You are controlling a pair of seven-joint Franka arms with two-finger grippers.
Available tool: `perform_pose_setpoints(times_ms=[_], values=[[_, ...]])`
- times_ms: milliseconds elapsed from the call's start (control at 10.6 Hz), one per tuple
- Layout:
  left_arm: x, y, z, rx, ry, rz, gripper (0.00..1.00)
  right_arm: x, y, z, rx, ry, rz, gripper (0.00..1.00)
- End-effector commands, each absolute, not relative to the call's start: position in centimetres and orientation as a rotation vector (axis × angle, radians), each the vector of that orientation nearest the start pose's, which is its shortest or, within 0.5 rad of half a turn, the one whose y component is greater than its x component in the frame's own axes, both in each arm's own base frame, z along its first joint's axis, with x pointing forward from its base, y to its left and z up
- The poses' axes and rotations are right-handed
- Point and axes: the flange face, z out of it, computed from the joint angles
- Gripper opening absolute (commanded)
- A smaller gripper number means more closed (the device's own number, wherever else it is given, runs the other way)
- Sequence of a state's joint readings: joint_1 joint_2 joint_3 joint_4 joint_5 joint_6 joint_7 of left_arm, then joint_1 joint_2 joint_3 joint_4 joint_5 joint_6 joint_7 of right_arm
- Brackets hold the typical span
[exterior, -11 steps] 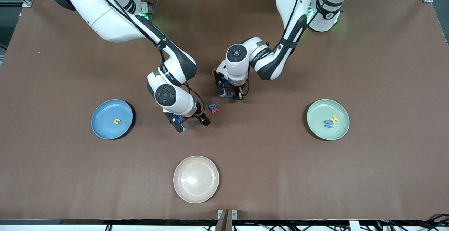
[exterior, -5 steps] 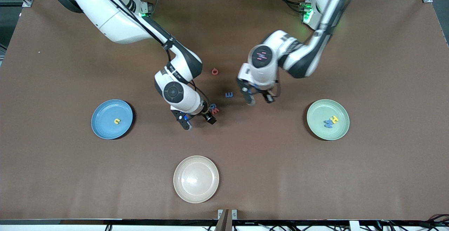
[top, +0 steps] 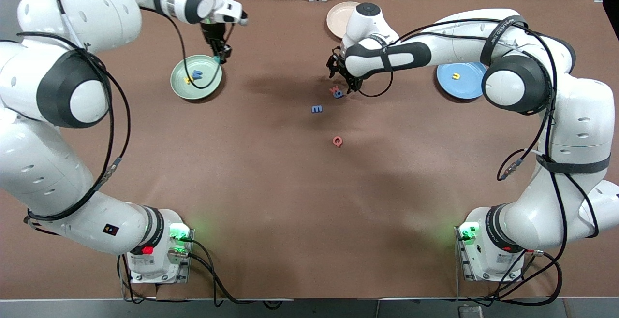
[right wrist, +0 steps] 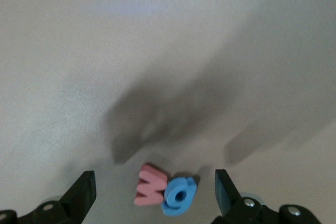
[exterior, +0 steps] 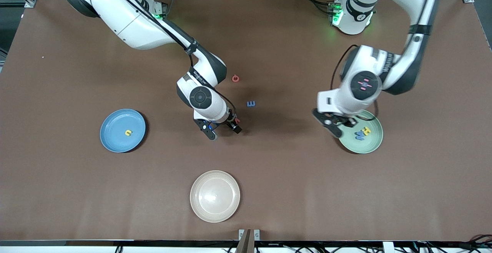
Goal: Sort upper and lower case letters into plates
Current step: 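Lower the R onto the green plate and open the left gripper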
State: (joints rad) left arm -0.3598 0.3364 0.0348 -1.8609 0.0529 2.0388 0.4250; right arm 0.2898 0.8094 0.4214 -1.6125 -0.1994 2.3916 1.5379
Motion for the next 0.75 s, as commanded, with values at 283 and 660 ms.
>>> perform_pose_setpoints(times_ms=[283, 660], values=[[58.9, -10.9, 31.2, -3.022, 0.879, 0.33, 0.0, 54.8, 43.6, 18.3, -2.767, 1.205, 0.181, 1.0], [58.7, -8.9, 30.2, -3.06, 0.791, 0.362, 0.06, 53.7, 45.0, 18.4, -2.873, 0.908, 0.16, 1.0]])
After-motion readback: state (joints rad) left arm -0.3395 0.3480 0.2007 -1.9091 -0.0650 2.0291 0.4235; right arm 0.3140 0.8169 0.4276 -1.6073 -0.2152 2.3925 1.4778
